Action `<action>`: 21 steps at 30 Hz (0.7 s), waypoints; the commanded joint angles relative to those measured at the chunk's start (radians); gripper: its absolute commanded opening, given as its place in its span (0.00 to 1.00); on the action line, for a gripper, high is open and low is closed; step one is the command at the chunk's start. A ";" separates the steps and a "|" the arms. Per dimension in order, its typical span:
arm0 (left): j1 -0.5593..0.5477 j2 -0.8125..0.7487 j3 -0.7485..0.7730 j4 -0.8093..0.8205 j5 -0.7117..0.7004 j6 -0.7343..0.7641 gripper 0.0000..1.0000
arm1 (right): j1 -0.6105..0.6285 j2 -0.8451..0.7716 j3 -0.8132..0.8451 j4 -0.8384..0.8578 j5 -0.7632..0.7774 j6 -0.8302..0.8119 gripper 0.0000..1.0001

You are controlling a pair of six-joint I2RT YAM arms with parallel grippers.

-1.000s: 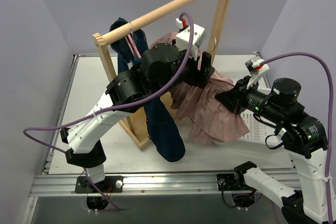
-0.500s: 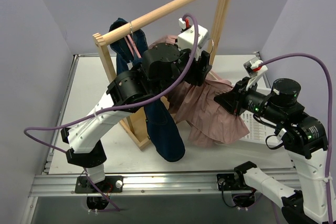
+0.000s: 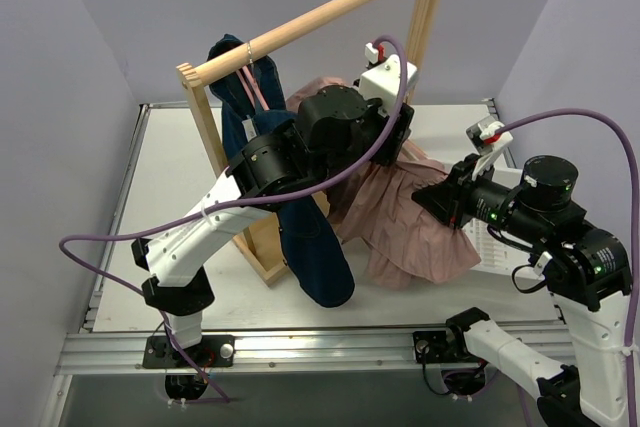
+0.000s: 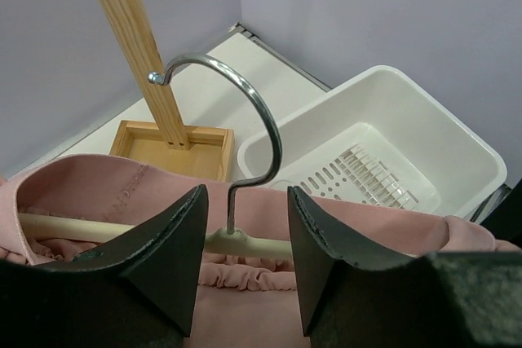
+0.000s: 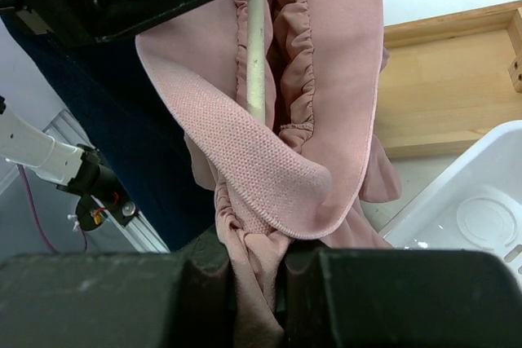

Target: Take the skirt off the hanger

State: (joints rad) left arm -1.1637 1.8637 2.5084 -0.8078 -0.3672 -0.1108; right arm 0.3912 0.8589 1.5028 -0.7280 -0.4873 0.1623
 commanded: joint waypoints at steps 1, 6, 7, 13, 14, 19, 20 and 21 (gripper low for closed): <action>-0.005 0.008 0.044 0.024 -0.019 0.020 0.52 | -0.005 -0.015 0.060 0.095 -0.025 -0.018 0.00; -0.005 0.018 0.059 0.018 -0.024 0.028 0.02 | -0.005 0.002 0.091 0.067 -0.004 -0.033 0.00; -0.005 0.018 0.059 0.025 -0.026 0.034 0.02 | -0.006 0.005 0.102 0.062 0.006 -0.033 0.00; -0.005 0.026 0.109 0.039 -0.050 0.075 0.02 | -0.005 0.020 0.122 0.004 0.092 -0.006 0.30; -0.005 0.026 0.113 0.044 -0.061 0.086 0.02 | -0.005 0.020 0.119 -0.002 0.105 0.000 0.32; -0.005 0.029 0.150 0.070 -0.090 0.106 0.02 | -0.005 0.011 0.108 0.002 0.196 0.107 0.63; -0.005 0.035 0.159 0.071 -0.091 0.129 0.02 | -0.005 0.011 0.105 0.007 0.223 0.138 0.68; -0.005 0.037 0.168 0.070 -0.096 0.141 0.02 | -0.005 0.009 0.102 0.018 0.245 0.170 0.71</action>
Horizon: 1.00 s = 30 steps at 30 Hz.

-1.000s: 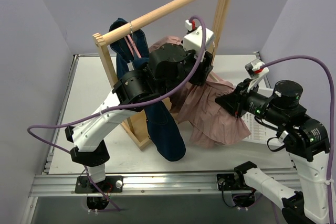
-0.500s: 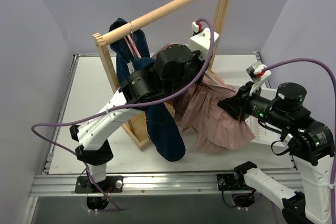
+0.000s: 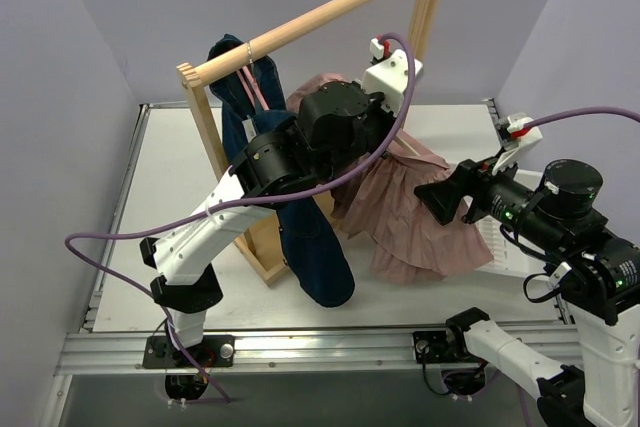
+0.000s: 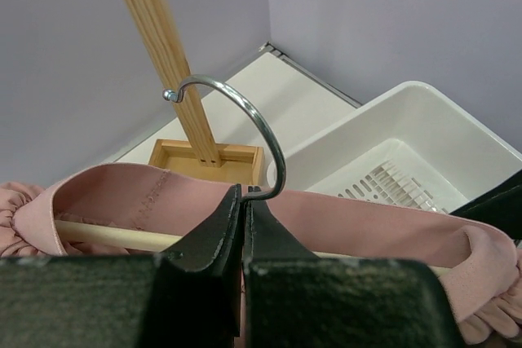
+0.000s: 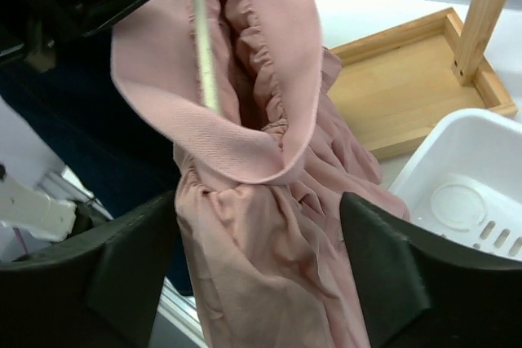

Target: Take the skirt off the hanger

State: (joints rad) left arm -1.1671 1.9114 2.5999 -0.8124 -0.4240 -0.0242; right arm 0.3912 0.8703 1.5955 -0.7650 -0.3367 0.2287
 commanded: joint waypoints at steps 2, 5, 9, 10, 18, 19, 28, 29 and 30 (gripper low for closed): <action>-0.002 -0.014 0.086 0.082 -0.048 0.067 0.02 | -0.005 0.002 0.011 0.059 0.090 0.185 0.82; -0.002 -0.018 0.078 0.090 -0.059 0.078 0.02 | -0.005 0.025 0.038 0.041 0.091 0.242 0.98; -0.002 -0.023 0.065 0.091 -0.062 0.079 0.02 | -0.005 0.006 0.047 0.071 0.090 0.253 1.00; -0.002 -0.023 0.060 0.090 -0.064 0.079 0.02 | -0.005 -0.010 0.035 0.094 0.082 0.254 1.00; -0.002 -0.015 0.055 0.076 -0.059 0.064 0.02 | 0.003 0.022 0.153 0.084 0.081 0.310 0.98; -0.002 -0.012 0.057 0.076 -0.061 0.066 0.02 | 0.003 0.036 0.171 0.073 0.067 0.304 0.96; -0.002 -0.011 0.060 0.067 -0.061 0.058 0.02 | 0.005 0.125 0.250 0.035 0.038 0.232 0.77; -0.002 -0.011 0.060 0.065 -0.061 0.059 0.02 | 0.003 0.131 0.251 0.033 0.034 0.225 0.76; -0.002 -0.011 0.060 0.065 -0.061 0.060 0.02 | 0.005 0.137 0.259 0.029 0.027 0.222 0.75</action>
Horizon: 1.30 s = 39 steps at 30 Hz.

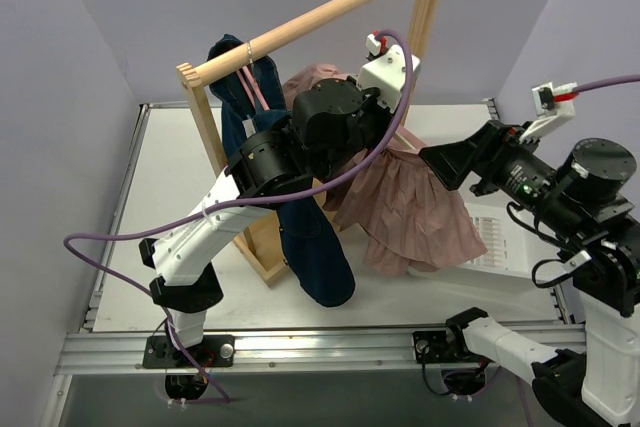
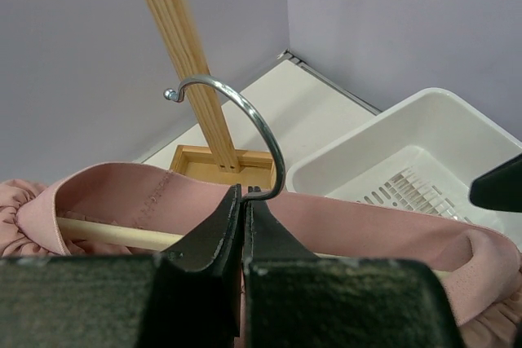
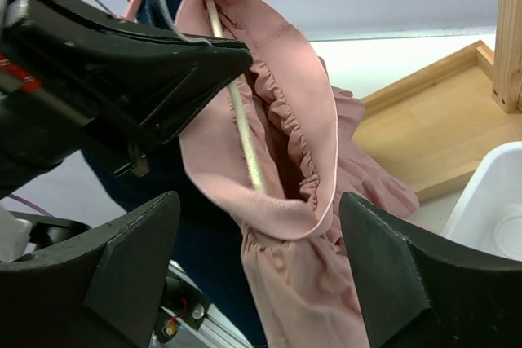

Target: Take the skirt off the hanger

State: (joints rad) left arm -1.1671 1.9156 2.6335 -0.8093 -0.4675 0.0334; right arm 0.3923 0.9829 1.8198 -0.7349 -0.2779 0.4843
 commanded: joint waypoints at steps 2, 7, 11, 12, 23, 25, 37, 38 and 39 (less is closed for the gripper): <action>-0.002 -0.016 0.028 0.061 -0.020 0.005 0.02 | 0.003 0.039 0.039 -0.006 -0.029 -0.039 0.71; -0.002 -0.016 0.028 0.055 -0.017 0.002 0.02 | 0.002 0.054 0.056 -0.012 -0.029 -0.047 0.57; -0.002 -0.013 0.028 0.053 -0.022 0.002 0.02 | 0.000 0.056 0.055 -0.020 -0.047 -0.049 0.45; -0.002 -0.013 0.029 0.053 -0.022 0.003 0.02 | 0.002 0.054 0.055 -0.021 -0.049 -0.049 0.44; -0.002 0.002 0.043 0.053 -0.030 0.010 0.02 | 0.003 0.033 0.029 -0.055 -0.098 -0.064 0.40; -0.002 0.005 0.051 0.052 -0.028 0.007 0.02 | 0.002 0.036 0.021 -0.055 -0.103 -0.067 0.39; -0.002 0.003 0.056 0.047 -0.031 0.010 0.02 | 0.003 0.072 0.021 -0.073 -0.106 -0.098 0.42; -0.002 0.005 0.054 0.047 -0.033 0.011 0.02 | 0.003 0.074 0.022 -0.075 -0.112 -0.099 0.51; -0.002 0.005 0.056 0.047 -0.033 0.011 0.02 | 0.002 0.076 0.024 -0.078 -0.109 -0.099 0.53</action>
State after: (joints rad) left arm -1.1671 1.9320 2.6339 -0.8204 -0.4770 0.0345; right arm 0.3923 1.0412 1.8420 -0.8032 -0.3687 0.4046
